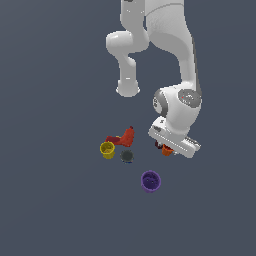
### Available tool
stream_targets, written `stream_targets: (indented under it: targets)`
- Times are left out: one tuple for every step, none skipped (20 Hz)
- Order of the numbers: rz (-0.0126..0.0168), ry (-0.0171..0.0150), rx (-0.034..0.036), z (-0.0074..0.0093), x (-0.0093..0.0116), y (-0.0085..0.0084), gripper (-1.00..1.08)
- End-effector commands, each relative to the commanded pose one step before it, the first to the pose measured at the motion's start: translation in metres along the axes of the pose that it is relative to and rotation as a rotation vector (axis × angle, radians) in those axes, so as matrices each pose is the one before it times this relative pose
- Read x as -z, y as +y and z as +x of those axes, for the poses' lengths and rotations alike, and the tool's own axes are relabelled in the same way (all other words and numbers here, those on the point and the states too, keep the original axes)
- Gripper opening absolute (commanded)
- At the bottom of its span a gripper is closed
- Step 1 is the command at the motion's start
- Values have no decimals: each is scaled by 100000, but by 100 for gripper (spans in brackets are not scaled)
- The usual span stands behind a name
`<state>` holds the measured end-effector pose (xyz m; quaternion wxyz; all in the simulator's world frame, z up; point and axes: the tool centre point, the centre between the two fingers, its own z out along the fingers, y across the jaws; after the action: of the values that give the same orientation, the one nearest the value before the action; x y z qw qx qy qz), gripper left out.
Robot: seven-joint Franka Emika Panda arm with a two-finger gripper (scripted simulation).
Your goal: Pick up a designated object from a clutter of objects.
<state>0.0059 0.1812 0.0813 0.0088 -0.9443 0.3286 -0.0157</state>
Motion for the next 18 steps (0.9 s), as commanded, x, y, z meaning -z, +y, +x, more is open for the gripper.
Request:
stream_targets:
  targets:
    - [3,-8,43,-259,1249,552,-100]
    - [-51,-41,23,-135,564,276,-100]
    - [-51,-41,23,-144,606,295,-100]
    - [-50,-41,23,-152,648,314,-100]
    - [-50,-42,23,-161,690,334,-100]
    - [-70,-60,32,-172,718,348,-100]
    - [-70,-60,32,-180,754,365,-100]
    - [-49,-43,23,-178,775,372,-100]
    - [-68,-62,32,-180,762,366,-100]
    - [-67,-63,32,-180,764,366,-100]
    - [-66,-64,32,-180,767,366,-100]
    - [-57,-56,27,-180,776,369,-100]
    - [-65,-66,32,-181,773,366,-100]
    - [-45,-47,22,-180,791,373,-100]
    - [-63,-67,32,-181,782,367,-100]
    - [-63,-68,32,-182,787,369,-100]
    - [-62,-68,32,-182,793,370,-100]
    - [-62,-69,32,-183,800,372,-100]
